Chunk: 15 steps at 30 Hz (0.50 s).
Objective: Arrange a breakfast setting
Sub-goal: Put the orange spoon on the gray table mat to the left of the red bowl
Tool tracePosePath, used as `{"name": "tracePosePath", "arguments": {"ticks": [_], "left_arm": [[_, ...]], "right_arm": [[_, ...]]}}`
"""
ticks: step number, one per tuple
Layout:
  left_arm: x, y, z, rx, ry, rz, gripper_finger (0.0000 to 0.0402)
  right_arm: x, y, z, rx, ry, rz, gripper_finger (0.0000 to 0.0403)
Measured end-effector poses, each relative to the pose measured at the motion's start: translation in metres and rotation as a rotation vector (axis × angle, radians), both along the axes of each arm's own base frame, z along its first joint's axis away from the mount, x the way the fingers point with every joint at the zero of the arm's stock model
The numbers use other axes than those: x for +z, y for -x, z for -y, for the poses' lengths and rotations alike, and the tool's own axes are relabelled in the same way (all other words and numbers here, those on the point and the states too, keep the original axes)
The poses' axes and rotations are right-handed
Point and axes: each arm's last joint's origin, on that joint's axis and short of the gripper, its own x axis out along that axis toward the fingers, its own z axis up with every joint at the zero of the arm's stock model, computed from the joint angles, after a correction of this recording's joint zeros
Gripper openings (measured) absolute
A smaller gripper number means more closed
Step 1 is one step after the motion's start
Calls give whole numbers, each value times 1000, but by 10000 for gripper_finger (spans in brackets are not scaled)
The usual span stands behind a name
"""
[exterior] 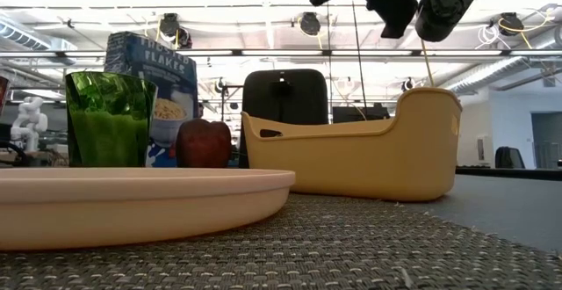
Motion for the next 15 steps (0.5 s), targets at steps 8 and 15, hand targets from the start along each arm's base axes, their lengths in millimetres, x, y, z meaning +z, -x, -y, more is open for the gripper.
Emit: {"name": "tracePosePath", "arguments": {"ticks": [8, 15], "left_arm": [[26, 51, -1, 84, 59, -78, 6], [39, 119, 9, 289, 170, -225, 6]], "right_arm": [[-2, -1, 0, 0, -8, -30, 281], [-4, -2, 0, -3, -5, -42, 281]]}}
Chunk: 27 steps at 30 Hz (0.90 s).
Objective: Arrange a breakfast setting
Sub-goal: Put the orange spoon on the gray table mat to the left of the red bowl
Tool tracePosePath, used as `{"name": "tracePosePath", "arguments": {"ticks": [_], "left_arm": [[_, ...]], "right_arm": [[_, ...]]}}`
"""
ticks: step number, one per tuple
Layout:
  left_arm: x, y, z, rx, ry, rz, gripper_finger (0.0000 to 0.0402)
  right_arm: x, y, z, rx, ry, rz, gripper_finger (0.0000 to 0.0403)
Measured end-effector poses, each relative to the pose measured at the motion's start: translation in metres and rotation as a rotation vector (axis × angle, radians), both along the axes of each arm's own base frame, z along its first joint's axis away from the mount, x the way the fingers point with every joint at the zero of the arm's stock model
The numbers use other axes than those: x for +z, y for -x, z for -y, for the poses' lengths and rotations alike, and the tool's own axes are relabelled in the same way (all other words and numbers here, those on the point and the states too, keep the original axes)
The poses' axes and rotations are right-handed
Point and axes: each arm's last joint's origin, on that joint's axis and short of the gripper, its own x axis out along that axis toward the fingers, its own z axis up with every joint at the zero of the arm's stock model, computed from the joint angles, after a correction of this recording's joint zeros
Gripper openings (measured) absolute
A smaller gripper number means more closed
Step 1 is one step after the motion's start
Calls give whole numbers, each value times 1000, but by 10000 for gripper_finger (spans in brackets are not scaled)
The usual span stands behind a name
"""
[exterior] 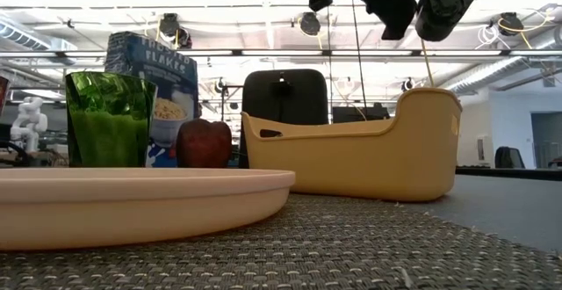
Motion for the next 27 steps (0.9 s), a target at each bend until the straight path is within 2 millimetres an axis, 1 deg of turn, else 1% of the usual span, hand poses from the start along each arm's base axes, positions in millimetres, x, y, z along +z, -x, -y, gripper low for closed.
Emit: {"name": "tracePosePath", "arguments": {"ticks": [2, 4, 6, 9, 14, 19, 27], "left_arm": [[5, 16, 5, 58, 39, 8, 6], [1, 31, 9, 104, 59, -63, 6], [1, 42, 14, 130, 93, -79, 6], [-7, 55, 23, 164, 135, -178, 6], [-15, 67, 43, 202, 229, -262, 6], [-24, 76, 66, 239, 306, -337, 6], [-47, 83, 113, 347, 428, -497, 6]], "right_arm": [[-1, 0, 0, 0, -1, -5, 281], [-1, 0, 0, -3, 5, -4, 281], [-1, 0, 0, -3, 6, -4, 281], [-1, -1, 0, -3, 6, -4, 281], [-1, -1, 0, -3, 6, -6, 281], [-1, -1, 0, -4, 5, -6, 281], [-1, -1, 0, -3, 6, -5, 281]]}}
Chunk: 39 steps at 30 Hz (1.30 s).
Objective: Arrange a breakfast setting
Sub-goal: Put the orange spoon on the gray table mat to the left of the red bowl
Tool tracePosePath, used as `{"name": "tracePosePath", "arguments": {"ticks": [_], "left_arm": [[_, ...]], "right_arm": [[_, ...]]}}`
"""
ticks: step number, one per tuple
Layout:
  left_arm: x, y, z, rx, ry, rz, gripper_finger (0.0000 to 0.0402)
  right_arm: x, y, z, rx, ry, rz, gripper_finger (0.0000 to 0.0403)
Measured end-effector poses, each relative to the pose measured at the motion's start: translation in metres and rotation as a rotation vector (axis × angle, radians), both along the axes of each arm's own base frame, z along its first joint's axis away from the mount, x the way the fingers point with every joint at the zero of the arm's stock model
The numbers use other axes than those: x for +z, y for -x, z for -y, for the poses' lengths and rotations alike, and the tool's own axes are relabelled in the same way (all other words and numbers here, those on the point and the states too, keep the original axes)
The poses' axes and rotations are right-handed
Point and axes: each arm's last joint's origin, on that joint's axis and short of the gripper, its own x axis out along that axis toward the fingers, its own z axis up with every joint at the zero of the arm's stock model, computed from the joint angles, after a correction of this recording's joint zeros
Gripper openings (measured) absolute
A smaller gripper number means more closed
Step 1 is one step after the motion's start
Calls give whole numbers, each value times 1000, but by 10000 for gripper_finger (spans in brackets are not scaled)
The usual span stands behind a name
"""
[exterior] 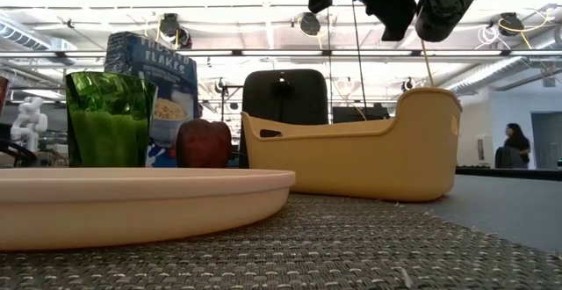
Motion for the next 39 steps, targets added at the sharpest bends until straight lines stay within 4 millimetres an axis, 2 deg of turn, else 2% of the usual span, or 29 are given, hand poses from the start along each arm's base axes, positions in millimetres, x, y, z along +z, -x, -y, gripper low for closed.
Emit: {"name": "tracePosePath", "arguments": {"ticks": [6, 11, 24, 30, 39], "left_arm": [[-17, 5, 31, 68, 52, -111, 6], [-30, 4, 48, 37, 62, -208, 6], [-49, 4, 73, -11, 133, -419, 6], [-56, 3, 85, -36, 166, -443, 6], [-69, 2, 96, -45, 193, -595, 6]], "right_arm": [[0, 0, 0, 0, 0, 0, 281], [0, 0, 0, 0, 0, 0, 281], [0, 0, 0, 0, 0, 0, 281], [0, 0, 0, 0, 0, 0, 281], [0, 0, 0, 0, 0, 0, 281]]}}
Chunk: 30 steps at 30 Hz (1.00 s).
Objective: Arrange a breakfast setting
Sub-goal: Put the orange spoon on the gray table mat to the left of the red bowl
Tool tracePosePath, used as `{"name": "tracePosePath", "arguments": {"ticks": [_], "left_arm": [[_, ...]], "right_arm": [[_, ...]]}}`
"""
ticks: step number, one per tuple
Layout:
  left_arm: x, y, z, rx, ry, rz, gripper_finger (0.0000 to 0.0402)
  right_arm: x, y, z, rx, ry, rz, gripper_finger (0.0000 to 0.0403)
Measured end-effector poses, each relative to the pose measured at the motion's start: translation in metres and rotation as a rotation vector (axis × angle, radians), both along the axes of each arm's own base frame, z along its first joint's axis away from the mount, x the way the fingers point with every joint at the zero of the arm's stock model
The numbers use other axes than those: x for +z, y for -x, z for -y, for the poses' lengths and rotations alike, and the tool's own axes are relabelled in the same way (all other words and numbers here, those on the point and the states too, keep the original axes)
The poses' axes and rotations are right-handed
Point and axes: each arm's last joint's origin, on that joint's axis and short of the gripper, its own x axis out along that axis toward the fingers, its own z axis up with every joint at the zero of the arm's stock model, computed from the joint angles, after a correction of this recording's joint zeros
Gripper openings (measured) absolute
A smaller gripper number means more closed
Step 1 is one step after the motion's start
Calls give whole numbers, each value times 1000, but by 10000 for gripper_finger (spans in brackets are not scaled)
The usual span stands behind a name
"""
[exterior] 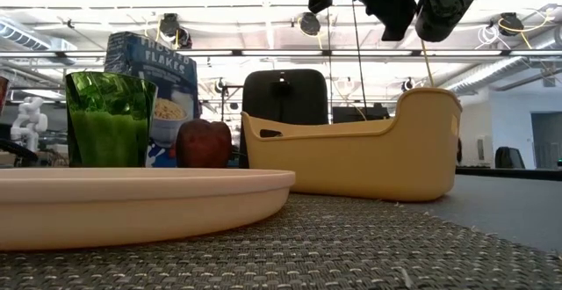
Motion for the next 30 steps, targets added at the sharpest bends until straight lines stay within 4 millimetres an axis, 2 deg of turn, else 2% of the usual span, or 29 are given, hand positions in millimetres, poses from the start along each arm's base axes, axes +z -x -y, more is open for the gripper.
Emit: {"name": "tracePosePath", "arguments": {"ticks": [15, 30], "left_arm": [[-20, -4, 12, 10, -25, -139, 6], [-51, -19, 18, 53, -124, -271, 6]], "right_arm": [[0, 0, 0, 0, 0, 0, 281], [0, 0, 0, 0, 0, 0, 281]]}}
